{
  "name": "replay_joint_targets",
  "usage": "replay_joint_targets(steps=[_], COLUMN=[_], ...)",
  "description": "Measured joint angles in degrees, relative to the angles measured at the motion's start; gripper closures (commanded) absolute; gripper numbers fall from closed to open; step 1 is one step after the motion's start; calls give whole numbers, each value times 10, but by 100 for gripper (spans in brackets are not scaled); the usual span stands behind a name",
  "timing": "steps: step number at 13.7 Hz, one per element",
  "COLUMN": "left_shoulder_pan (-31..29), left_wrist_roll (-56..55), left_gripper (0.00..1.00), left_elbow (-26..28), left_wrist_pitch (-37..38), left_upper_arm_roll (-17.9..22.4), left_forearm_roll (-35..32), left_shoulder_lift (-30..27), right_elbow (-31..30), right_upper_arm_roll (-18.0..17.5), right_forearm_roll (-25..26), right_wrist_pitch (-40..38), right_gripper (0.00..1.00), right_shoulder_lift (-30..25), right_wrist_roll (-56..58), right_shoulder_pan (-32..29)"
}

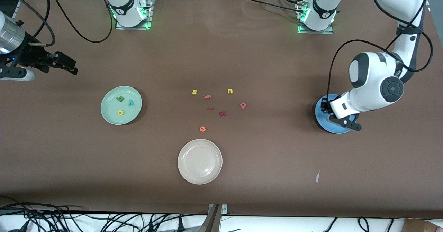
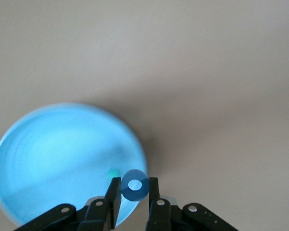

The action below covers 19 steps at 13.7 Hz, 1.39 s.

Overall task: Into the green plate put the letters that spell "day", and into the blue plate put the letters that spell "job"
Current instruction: 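Release the blue o onto the blue plate with the left gripper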

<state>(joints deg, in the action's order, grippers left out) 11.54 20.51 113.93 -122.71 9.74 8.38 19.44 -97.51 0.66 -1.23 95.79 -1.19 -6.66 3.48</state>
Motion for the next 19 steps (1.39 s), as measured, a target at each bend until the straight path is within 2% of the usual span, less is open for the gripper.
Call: replay_joint_targets(steps=[4,6,8,12,15,19], left_shoulder_pan=[-40,-42,-42,-42,-33,76], left_wrist_roll=[8,8,8,8,9,-2], left_gripper=[96,86,39,32,32,32], left_elbow=[26,26,26,26,16,11], left_wrist_pitch=[-4,-4,-7,-13,-19,-26], left_upper_arm_roll=[0,0,-1,-1,-7,-13], left_forearm_roll=[-33,-34,-35,-39,-36,73], left_shoulder_lift=[-2,-2,-2,-2,-3,-5], right_elbow=[-8,-9,-9,-9,-9,-9], right_upper_arm_roll=[0,-1,-1,-1,-1,-1], right_forearm_roll=[0,1,1,2,2,2], right_wrist_pitch=[2,2,2,2,2,3], right_gripper=[0,0,0,0,0,0], right_shoulder_lift=[-4,-4,-4,-4,-4,-4], right_wrist_roll=[0,2,2,9,11,11], right_shoulder_pan=[-1,-1,-1,-1,-1,-2])
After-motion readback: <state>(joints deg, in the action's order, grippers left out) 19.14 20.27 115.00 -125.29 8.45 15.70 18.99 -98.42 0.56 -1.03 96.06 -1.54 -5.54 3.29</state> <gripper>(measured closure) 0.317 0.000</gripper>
